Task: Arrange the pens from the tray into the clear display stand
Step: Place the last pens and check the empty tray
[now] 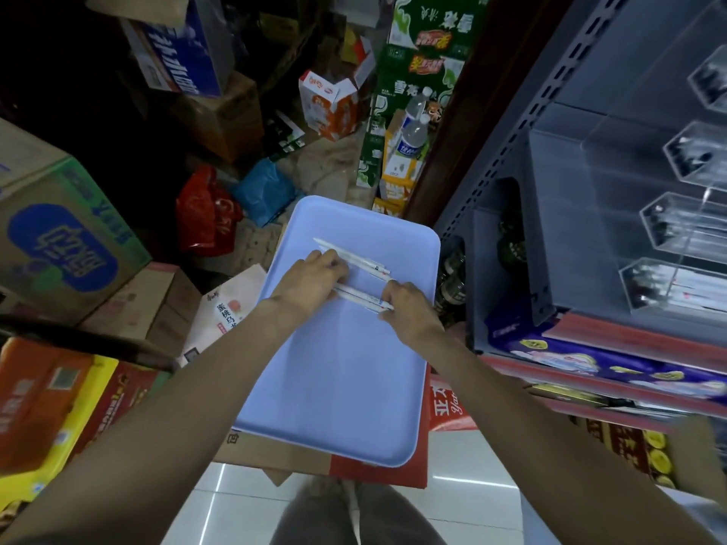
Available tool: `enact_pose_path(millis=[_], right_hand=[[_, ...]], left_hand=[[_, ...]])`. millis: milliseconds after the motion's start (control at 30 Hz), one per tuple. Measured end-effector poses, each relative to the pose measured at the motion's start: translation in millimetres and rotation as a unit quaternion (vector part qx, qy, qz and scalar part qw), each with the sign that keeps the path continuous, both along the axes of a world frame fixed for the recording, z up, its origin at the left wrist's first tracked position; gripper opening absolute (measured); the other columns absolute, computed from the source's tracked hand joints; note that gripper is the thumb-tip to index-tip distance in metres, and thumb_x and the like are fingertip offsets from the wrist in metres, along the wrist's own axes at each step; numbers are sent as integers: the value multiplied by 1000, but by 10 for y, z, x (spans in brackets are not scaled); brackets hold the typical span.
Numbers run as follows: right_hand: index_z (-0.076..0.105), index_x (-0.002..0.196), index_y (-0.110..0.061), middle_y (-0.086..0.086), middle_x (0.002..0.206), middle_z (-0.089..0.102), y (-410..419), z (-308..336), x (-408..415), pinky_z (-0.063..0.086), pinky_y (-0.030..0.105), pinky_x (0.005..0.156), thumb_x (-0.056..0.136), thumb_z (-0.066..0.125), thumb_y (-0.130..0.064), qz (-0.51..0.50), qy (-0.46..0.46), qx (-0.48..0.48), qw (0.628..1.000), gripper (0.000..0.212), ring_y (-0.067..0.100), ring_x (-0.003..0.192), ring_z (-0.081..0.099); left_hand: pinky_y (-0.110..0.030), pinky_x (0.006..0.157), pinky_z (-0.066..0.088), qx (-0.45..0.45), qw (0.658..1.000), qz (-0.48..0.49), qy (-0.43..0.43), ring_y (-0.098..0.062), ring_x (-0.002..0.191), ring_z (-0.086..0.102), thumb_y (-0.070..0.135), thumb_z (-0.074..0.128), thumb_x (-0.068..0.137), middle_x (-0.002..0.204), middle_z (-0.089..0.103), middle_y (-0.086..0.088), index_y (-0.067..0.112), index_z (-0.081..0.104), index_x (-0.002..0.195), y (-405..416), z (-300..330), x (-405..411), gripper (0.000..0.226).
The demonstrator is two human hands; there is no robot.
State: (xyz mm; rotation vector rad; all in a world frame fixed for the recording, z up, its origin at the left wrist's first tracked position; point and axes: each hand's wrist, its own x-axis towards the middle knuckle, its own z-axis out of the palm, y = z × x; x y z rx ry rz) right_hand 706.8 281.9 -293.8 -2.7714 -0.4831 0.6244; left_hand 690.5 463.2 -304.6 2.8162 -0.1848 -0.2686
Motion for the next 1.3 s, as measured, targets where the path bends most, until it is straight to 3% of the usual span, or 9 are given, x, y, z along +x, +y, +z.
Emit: enact_pose_path(millis=[200, 300, 467, 667, 800, 900, 967, 1100, 1300], right_hand=[[48, 86, -13, 10, 84, 55, -106, 22, -23, 48, 36, 70, 86, 59, -2, -83, 67, 139, 985, 15, 24, 75, 52], [58, 84, -9, 9, 71, 55, -139, 181, -41, 52, 35, 67, 84, 60, 2, -119, 100, 245, 957, 11, 17, 60, 52], [64, 93, -5, 4, 72, 60, -118, 698, -88, 52, 30, 73, 86, 60, -5, -56, 14, 289, 955, 8, 23, 71, 62], [65, 96, -5, 0, 77, 63, -374, 1267, -137, 52, 14, 62, 86, 63, -5, -176, 42, 529, 829, 10, -1, 61, 60], [68, 88, -8, 18, 80, 67, -779, 1528, -186, 44, 19, 54, 89, 61, -13, -145, -23, 514, 845, 8, 9, 64, 55], [58, 63, -20, -12, 53, 57, -1268, 1803, -145, 37, 16, 55, 89, 61, -16, -120, -106, 484, 860, 27, 0, 51, 45], [51, 57, -21, -11, 47, 49, -1649, 1973, -110, 30, 16, 51, 90, 59, -16, -94, -158, 441, 878, 34, 2, 49, 41], [63, 83, 2, 9, 66, 50, -2415, 2195, -23, 24, 29, 59, 92, 56, -19, 3, -258, 263, 930, 24, 20, 66, 43], [68, 101, -14, 6, 87, 59, -3427, 2340, 96, 45, 38, 77, 89, 61, -23, 23, -277, 158, 947, 16, 23, 84, 56]], left_hand=[[-36, 84, 41, 23, 996, -67, 60, -28, 93, 54, 25, 43, 89, 90, 56, -8, 16, 51, 79, -19, 10, -36, 16], [-25, 71, 34, -62, 989, -21, 131, -26, 89, 51, 18, 60, 87, 88, 49, -3, 9, 55, 85, 14, 63, -134, 10], [-16, 64, 36, -192, 976, 64, 81, -21, 79, 52, 18, 66, 85, 81, 60, -4, 10, 59, 84, -28, 345, -328, 10], [-27, 60, 34, -304, 949, 88, -19, -14, 62, 46, 20, 68, 84, 68, 57, -4, 9, 60, 77, -535, 1024, -322, 15], [-12, 51, 32, -351, 930, 77, -77, 2, 51, 47, 16, 70, 82, 58, 52, 8, 16, 52, 66, -1157, 1447, -278, 24], [-21, 63, 42, -392, 915, 58, -83, -6, 64, 52, 19, 72, 80, 73, 59, -1, 8, 60, 83, -1634, 1693, -200, 17], [-21, 70, 49, -445, 888, 52, -99, -10, 76, 58, 19, 70, 82, 87, 62, 0, 14, 59, 101, -1947, 1899, -144, 23], [-15, 75, 51, -490, 851, 0, -190, -6, 77, 64, 14, 63, 87, 90, 62, 4, 25, 56, 116, -2610, 2318, -62, 31], [-27, 74, 57, -506, 843, -24, -179, -19, 74, 70, 8, 65, 85, 82, 70, -11, 10, 68, 89, -3503, 2361, 49, 6]])
